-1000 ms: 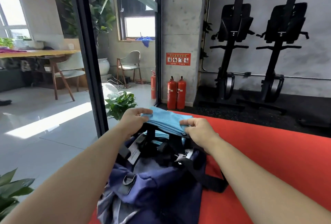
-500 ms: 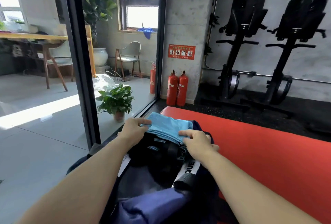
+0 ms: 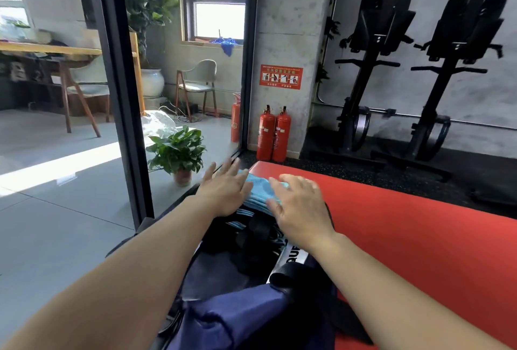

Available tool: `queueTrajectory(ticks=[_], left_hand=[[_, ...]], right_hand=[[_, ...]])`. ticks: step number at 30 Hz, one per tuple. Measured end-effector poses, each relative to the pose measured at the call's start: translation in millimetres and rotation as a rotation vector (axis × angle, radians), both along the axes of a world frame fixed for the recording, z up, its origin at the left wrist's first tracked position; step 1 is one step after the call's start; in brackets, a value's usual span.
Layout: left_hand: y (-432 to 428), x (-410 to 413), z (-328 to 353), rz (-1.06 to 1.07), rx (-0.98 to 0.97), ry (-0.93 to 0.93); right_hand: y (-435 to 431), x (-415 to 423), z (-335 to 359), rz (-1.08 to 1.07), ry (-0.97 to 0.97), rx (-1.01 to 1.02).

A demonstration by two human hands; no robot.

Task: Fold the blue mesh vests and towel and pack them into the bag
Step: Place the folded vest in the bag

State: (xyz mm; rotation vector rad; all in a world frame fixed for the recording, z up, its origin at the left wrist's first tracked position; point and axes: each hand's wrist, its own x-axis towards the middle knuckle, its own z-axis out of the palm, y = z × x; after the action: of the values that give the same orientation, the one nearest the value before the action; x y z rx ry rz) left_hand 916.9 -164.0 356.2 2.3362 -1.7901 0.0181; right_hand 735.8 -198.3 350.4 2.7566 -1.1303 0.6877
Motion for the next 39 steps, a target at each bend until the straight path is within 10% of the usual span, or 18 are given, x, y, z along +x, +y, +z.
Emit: queueTrajectory(ticks=[3,8,25,39], left_hand=[[4,4,-25,0.016,0.166,0.025],[6,-8,-39,0.044,0.152,0.004],[40,-39,-23,0.143,0.200,0.141],[95,-178,67,-0.078,0.193,0.005]], right_hand=[[-9,-3,-18,0.008,0.291,0.360],[-20,-7,-28,0.053,0.226,0.522],[5,-33,-5,-0.053,0.307,0.497],[98,-258,54,-0.377,0.182,0.441]])
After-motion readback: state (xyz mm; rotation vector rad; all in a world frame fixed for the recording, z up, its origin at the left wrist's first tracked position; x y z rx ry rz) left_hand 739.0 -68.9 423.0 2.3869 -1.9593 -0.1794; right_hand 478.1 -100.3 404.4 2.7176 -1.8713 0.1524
